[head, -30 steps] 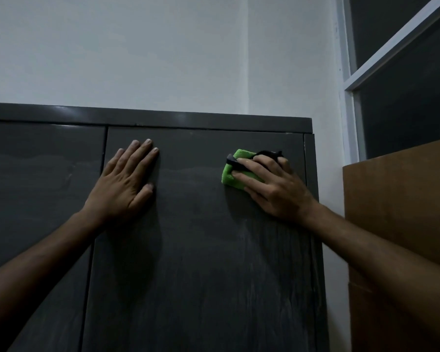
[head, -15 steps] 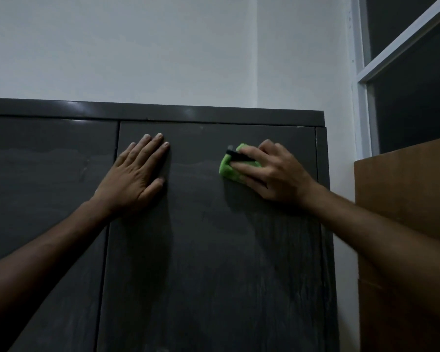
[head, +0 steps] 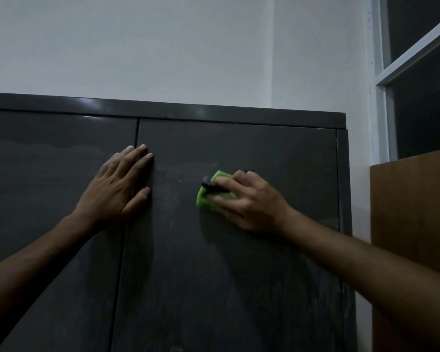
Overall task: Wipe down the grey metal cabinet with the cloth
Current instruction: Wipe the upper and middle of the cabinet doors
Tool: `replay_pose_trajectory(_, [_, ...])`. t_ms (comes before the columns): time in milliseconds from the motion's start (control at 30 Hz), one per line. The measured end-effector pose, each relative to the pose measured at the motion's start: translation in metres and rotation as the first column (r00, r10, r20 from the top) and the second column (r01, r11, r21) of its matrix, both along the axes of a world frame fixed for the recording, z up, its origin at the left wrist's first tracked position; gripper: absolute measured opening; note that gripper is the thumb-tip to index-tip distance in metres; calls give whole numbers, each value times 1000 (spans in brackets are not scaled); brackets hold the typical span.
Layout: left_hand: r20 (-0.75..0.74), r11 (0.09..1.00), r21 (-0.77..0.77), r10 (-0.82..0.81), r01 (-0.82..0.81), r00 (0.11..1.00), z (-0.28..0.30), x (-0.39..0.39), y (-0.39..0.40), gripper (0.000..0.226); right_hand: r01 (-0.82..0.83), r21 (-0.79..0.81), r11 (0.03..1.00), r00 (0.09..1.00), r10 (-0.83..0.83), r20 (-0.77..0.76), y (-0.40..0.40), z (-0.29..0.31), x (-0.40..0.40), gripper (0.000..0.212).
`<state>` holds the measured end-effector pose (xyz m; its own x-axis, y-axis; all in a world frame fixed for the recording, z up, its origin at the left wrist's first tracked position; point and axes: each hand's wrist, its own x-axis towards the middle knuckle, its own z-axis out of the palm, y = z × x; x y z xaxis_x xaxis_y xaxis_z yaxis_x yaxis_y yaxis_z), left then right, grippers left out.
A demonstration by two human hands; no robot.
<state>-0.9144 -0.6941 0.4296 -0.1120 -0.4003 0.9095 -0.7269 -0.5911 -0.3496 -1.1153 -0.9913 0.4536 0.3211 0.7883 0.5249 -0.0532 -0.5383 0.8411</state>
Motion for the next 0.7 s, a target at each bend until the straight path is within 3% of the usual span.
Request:
replay_pose_trajectory(67, [6, 1000, 4, -1, 1, 1000, 1, 5, 5, 76, 24, -106, 994, 999, -28, -38, -2, 14, -6, 31])
replay_pose_trajectory(100, [11, 1000, 6, -2, 2, 1000, 1, 9, 8, 75, 20, -58, 998, 1000, -20, 15, -1, 25, -8, 30])
replay_pose_trajectory(200, [37, 1000, 17, -13, 13, 999, 3, 19, 17, 75, -87, 358, 930, 959, -19, 283, 9, 42, -4, 29])
replay_pose_trajectory(233, [47, 1000, 21, -16, 15, 999, 3, 21, 18, 75, -107, 416, 903, 947, -35, 320, 14, 34, 3, 30])
replay_pose_trajectory(267, [60, 1000, 25, -18, 17, 998, 3, 24, 19, 75, -92, 388, 917, 952, -33, 303, 19, 22, 11, 31])
replay_pose_trajectory(367, [85, 999, 27, -24, 22, 996, 4, 30, 20, 75, 14, 29, 999, 1000, -14, 7, 23, -1, 12, 32])
replay_pose_trajectory(400, [86, 999, 29, -25, 23, 996, 4, 32, 20, 75, 36, -53, 998, 999, -37, -23, 21, 6, 8, 31])
replay_pose_trajectory(467, [82, 999, 27, -29, 27, 996, 4, 34, 19, 76, 60, 3, 998, 994, -60, 91, 24, 29, 4, 29])
replay_pose_trajectory(567, [79, 1000, 15, -29, 28, 996, 2, 33, 16, 76, -72, 442, 894, 940, -87, 329, 43, 39, 17, 30])
replay_pose_trajectory(633, [75, 999, 17, -35, 34, 997, 2, 31, 17, 76, -68, 393, 917, 960, -47, 276, 57, 11, 35, 32])
replay_pose_trajectory(700, [72, 998, 38, -49, 46, 996, 4, 30, 21, 77, 0, 118, 993, 999, -7, 54, 59, -16, 38, 32])
